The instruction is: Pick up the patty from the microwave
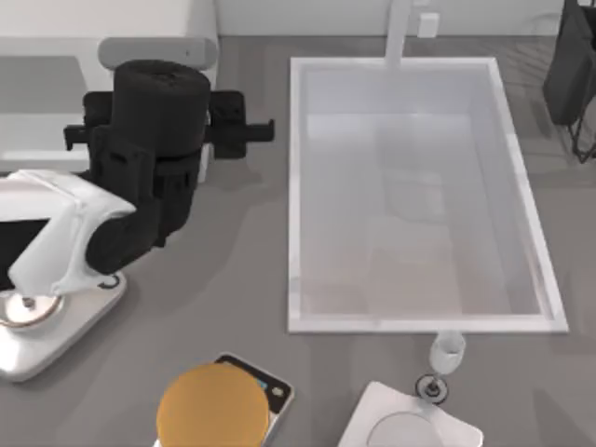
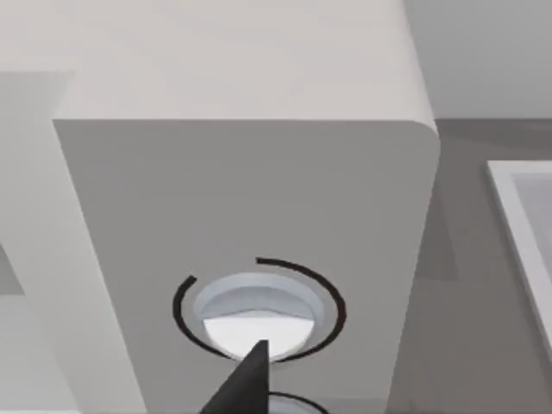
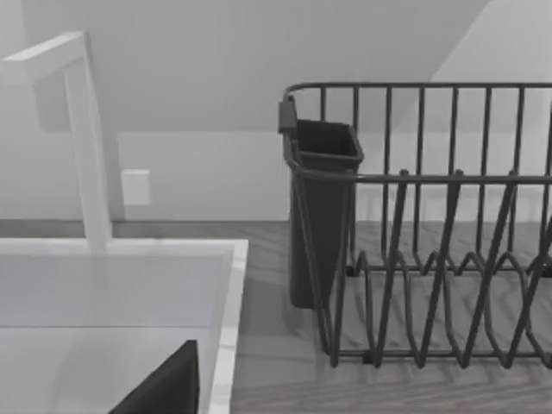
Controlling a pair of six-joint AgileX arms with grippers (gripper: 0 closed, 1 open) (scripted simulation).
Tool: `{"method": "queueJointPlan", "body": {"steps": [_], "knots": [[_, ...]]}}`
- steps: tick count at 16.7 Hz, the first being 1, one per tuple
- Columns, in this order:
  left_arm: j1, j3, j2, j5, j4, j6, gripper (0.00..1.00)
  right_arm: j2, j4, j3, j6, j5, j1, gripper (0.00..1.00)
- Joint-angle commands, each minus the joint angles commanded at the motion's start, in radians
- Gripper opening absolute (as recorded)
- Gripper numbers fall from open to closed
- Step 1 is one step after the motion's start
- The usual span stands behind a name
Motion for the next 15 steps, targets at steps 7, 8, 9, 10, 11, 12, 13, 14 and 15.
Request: {"method": "queueJointPlan", "body": {"steps": [7, 8, 9, 10, 11, 12, 13, 14, 15], "knots": [[0.013, -0.035, 0.114, -0.010, 0.117, 0.003, 0.00, 0.000, 0.000, 0.000, 0.000, 0.000, 0.000, 1.00], [0.011, -0.047, 0.156, -0.010, 0.171, 0.003, 0.00, 0.000, 0.000, 0.000, 0.000, 0.000, 0.000, 1.00], [0.008, -0.060, 0.200, -0.008, 0.236, 0.002, 0.00, 0.000, 0.000, 0.000, 0.000, 0.000, 0.000, 1.00], [0.006, -0.074, 0.245, -0.007, 0.308, 0.002, 0.00, 0.000, 0.000, 0.000, 0.000, 0.000, 0.000, 1.00], [0.004, -0.089, 0.290, -0.005, 0.381, 0.001, 0.00, 0.000, 0.000, 0.000, 0.000, 0.000, 0.000, 1.00], [0.002, -0.104, 0.334, -0.003, 0.450, 0.001, 0.00, 0.000, 0.000, 0.000, 0.000, 0.000, 0.000, 1.00], [0.001, -0.119, 0.374, -0.001, 0.509, 0.001, 0.00, 0.000, 0.000, 0.000, 0.000, 0.000, 0.000, 1.00], [0.000, -0.133, 0.410, 0.001, 0.558, 0.001, 0.00, 0.000, 0.000, 0.000, 0.000, 0.000, 0.000, 1.00], [0.000, -0.145, 0.440, 0.004, 0.596, 0.001, 0.00, 0.000, 0.000, 0.000, 0.000, 0.000, 0.000, 1.00]]}}
